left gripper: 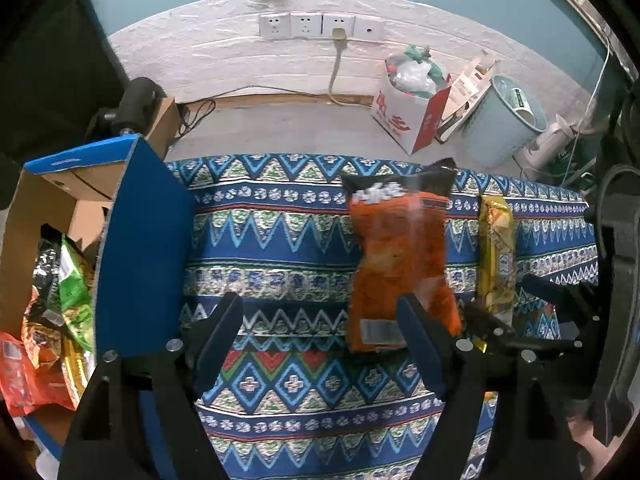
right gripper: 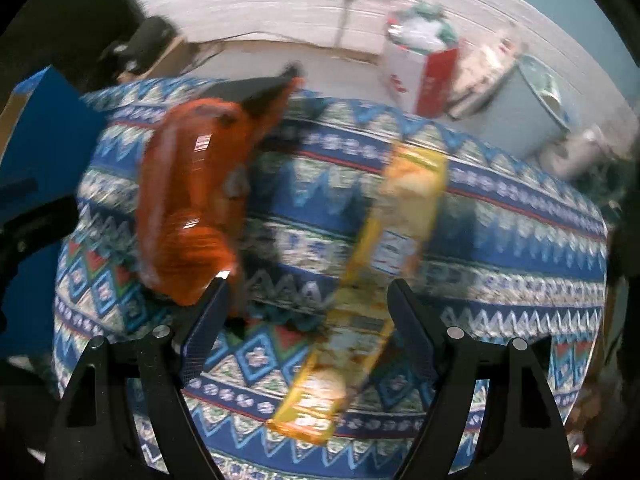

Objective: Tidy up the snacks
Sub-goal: 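Grasp the long yellow snack bar with the right tool while the left tool grasps the orange-red bag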

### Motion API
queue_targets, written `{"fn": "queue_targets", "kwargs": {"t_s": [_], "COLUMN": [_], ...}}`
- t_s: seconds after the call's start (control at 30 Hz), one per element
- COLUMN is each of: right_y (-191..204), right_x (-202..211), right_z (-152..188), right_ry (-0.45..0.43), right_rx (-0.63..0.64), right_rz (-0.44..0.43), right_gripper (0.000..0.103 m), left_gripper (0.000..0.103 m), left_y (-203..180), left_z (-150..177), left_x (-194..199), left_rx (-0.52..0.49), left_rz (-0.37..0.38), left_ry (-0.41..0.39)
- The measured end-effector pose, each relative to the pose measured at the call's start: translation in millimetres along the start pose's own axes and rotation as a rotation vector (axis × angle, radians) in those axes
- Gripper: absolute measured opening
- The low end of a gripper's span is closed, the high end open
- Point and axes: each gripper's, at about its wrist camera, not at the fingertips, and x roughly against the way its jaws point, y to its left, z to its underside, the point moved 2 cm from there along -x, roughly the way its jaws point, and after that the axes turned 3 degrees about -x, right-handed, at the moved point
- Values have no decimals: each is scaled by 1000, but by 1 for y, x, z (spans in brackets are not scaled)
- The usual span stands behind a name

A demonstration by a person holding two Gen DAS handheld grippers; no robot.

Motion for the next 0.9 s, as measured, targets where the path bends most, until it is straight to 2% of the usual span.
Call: {"fn": "queue_targets", "kwargs": {"t_s": [0.1,0.2,0.37,0.4,0.47,0.6,0.77,0.9], "right_y": [-20,-33,-42,-43,-45,-46,-54,-62], "right_x": [-3,-15,-31,-33,-35,-37,-34,-29], "right_z": [-1,1,8,9,8,9,14,9], "right_ry": [-4,20,40,38,36,18,-3,-14], "right_rx": [-75,-117,-120,-113,-106,-89,-73,-88], "right_rz": [14,-9,-4,1,2,-30,7,-6], "right_gripper": [80,80,79,77,65,35,30,29], "left_gripper": [81,81,81,81,82,86,86,86], "left_y": [-8,-14,-23,-24,-27,-34,-35,-31], "left_z": [-3,-7,-15,-16,-18,-20,-16,-13], "left_x": [-5,-11,-25,-27,-31,-41,-60,-72], "left_rx": [14,47,111,121,144,141,105,127], "left_rz": [21,54,109,113,122,135,90,124], "left_ry": [11,24,40,41,46,65,110,127]}}
